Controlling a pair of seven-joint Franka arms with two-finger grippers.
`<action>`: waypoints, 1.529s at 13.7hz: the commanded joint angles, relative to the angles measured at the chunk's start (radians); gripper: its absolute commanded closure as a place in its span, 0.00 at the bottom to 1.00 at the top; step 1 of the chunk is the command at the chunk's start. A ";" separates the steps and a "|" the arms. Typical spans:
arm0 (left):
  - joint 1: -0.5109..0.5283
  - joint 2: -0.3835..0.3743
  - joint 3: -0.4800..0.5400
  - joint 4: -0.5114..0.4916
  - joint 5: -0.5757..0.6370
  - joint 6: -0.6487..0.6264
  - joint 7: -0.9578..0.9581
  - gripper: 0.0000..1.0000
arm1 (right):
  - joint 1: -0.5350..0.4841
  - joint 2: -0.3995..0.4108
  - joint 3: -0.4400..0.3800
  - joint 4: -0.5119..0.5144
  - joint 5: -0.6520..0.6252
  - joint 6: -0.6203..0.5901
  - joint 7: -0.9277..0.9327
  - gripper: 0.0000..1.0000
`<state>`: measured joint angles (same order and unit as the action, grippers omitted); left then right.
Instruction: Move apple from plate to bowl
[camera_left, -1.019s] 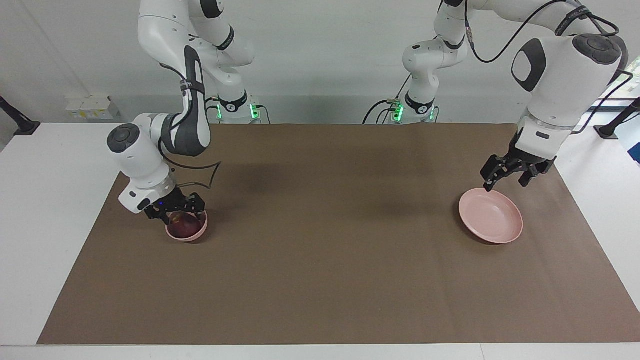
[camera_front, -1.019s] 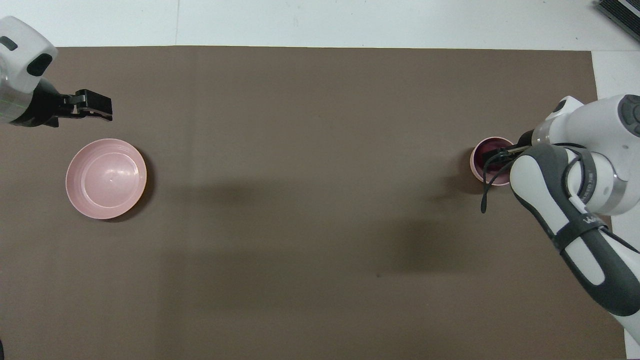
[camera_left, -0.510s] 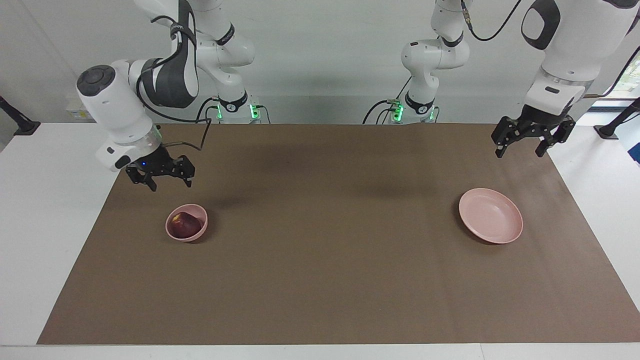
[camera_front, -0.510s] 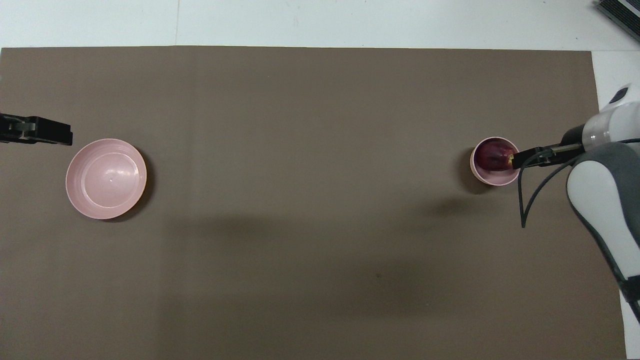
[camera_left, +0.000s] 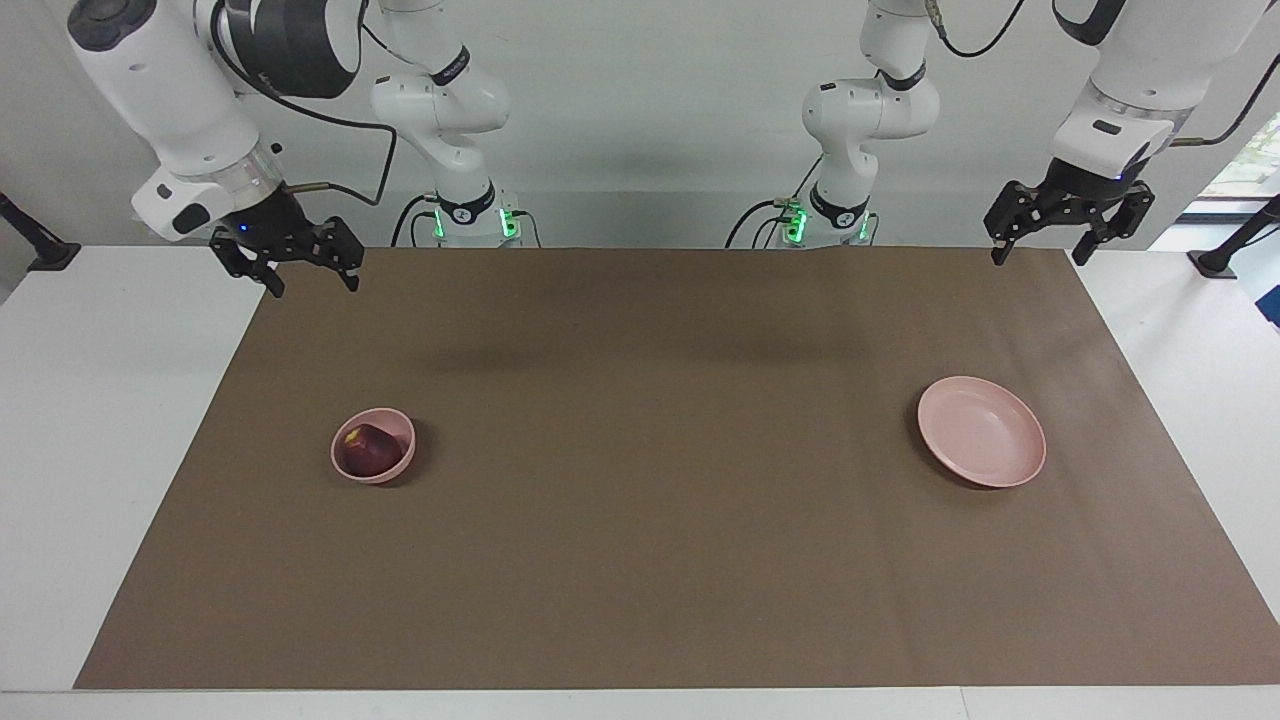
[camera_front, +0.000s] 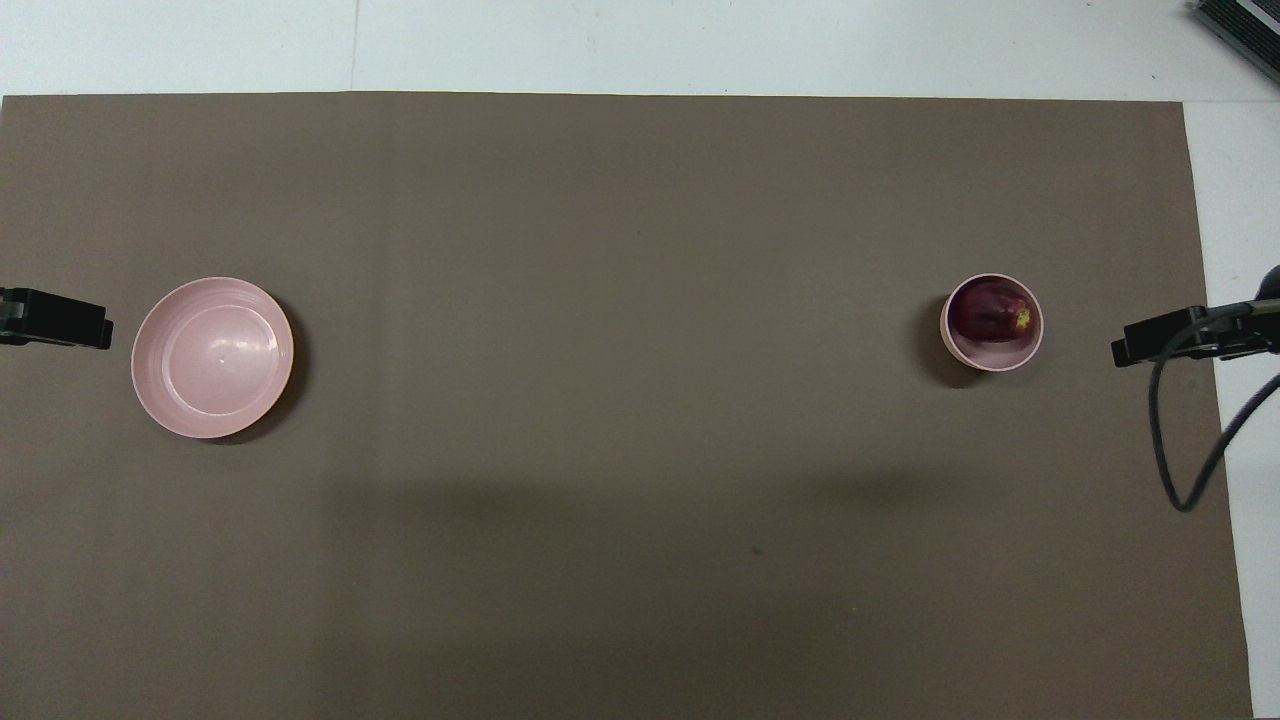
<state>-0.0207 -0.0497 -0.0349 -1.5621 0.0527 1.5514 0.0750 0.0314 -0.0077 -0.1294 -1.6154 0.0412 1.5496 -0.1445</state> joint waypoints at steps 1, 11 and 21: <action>-0.002 -0.009 0.020 -0.004 -0.010 -0.022 0.012 0.00 | -0.010 -0.001 0.002 0.087 -0.027 -0.089 0.022 0.00; -0.011 -0.024 0.020 0.013 -0.094 -0.062 -0.058 0.00 | 0.005 -0.083 0.010 0.037 -0.116 -0.060 0.006 0.00; 0.001 -0.024 0.024 0.011 -0.094 -0.063 -0.058 0.00 | 0.002 -0.083 0.028 0.052 -0.049 -0.068 0.051 0.00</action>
<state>-0.0193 -0.0631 -0.0155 -1.5511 -0.0325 1.5052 0.0277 0.0363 -0.0728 -0.1040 -1.5479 -0.0153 1.4690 -0.0993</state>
